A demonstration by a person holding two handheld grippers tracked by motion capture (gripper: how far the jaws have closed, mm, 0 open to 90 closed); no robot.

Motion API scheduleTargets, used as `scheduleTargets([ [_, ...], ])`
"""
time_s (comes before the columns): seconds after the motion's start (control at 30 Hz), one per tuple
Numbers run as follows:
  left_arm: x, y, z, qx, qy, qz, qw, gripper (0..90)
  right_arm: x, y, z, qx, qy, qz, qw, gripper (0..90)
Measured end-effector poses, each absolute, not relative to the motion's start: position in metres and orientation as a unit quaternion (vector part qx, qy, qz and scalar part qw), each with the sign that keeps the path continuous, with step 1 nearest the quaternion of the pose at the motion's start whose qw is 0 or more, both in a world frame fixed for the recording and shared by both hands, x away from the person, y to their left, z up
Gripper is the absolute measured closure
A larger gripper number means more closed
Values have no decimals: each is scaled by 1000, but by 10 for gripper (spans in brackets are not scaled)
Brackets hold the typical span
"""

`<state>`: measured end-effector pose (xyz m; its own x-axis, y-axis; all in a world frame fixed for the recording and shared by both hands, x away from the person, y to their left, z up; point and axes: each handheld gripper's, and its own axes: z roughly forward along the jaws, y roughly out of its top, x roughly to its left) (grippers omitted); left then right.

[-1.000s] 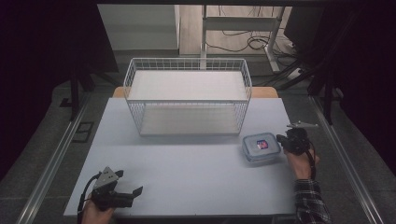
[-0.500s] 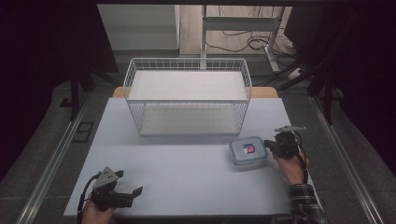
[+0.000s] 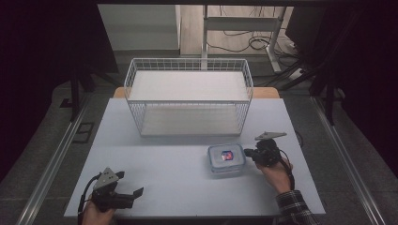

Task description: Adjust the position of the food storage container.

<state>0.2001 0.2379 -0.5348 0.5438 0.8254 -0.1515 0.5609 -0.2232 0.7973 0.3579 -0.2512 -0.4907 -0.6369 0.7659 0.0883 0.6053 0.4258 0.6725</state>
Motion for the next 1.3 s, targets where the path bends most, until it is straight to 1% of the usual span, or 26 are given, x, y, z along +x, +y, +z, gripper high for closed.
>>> scheduleTargets([
  [0.2, 200, 238, -534, 765, 457, 142, 431, 18, 349, -227, -491, 386, 848, 349, 94, 893],
  [0.27, 200, 238, -534, 764, 458, 141, 432, 18, 348, -224, -491, 383, 850, 350, 92, 893],
  [0.3, 200, 238, -534, 764, 458, 141, 431, 18, 344, -216, -492, 375, 854, 351, 85, 893],
  [0.4, 201, 238, -534, 765, 458, 140, 431, 19, 342, -210, -492, 367, 857, 354, 78, 893],
  [0.53, 200, 237, -534, 766, 457, 140, 430, 20, 335, -190, -493, 346, 865, 358, 59, 892],
  [0.67, 200, 237, -533, 765, 458, 135, 433, 22, 328, -176, -495, 333, 869, 361, 50, 892],
  [0.77, 200, 236, -533, 764, 457, 132, 435, 24, 326, -171, -496, 325, 874, 356, 53, 892],
  [0.8, 200, 236, -533, 764, 457, 130, 435, 24, 326, -170, -497, 324, 877, 350, 65, 891],
  [0.9, 200, 236, -533, 763, 457, 126, 438, 25, 326, -174, -496, 328, 874, 352, 73, 890],
  [0.93, 199, 235, -531, 764, 453, 126, 442, 33, 323, -180, -491, 328, 869, 360, 93, 867],
  [1.0, 197, 233, -530, 769, 445, 129, 440, 48, 318, -187, -485, 325, 863, 373, 104, 829],
  [1.03, 197, 233, -530, 769, 445, 129, 440, 55, 318, -187, -485, 325, 863, 373, 104, 829],
  [1.07, 196, 228, -529, 778, 436, 137, 431, 55, 311, -193, -482, 323, 857, 384, 116, 780],
  [1.13, 195, 226, -528, 782, 429, 138, 429, 46, 308, -195, -481, 323, 856, 387, 118, 763],
  [1.17, 194, 223, -527, 790, 420, 140, 424, 46, 304, -197, -480, 321, 854, 392, 120, 736],
  [1.2, 193, 220, -526, 795, 411, 141, 423, 30, 294, -202, -479, 318, 851, 400, 123, 668],
  [1.23, 193, 220, -526, 795, 411, 141, 423, 29, 294, -202, -479, 318, 851, 400, 123, 668],
  [1.27, 193, 220, -526, 796, 408, 139, 425, 29, 290, -203, -479, 317, 850, 401, 127, 633],
  [1.3, 192, 220, -526, 796, 405, 137, 429, 29, 283, -205, -479, 316, 848, 404, 138, 559],
])
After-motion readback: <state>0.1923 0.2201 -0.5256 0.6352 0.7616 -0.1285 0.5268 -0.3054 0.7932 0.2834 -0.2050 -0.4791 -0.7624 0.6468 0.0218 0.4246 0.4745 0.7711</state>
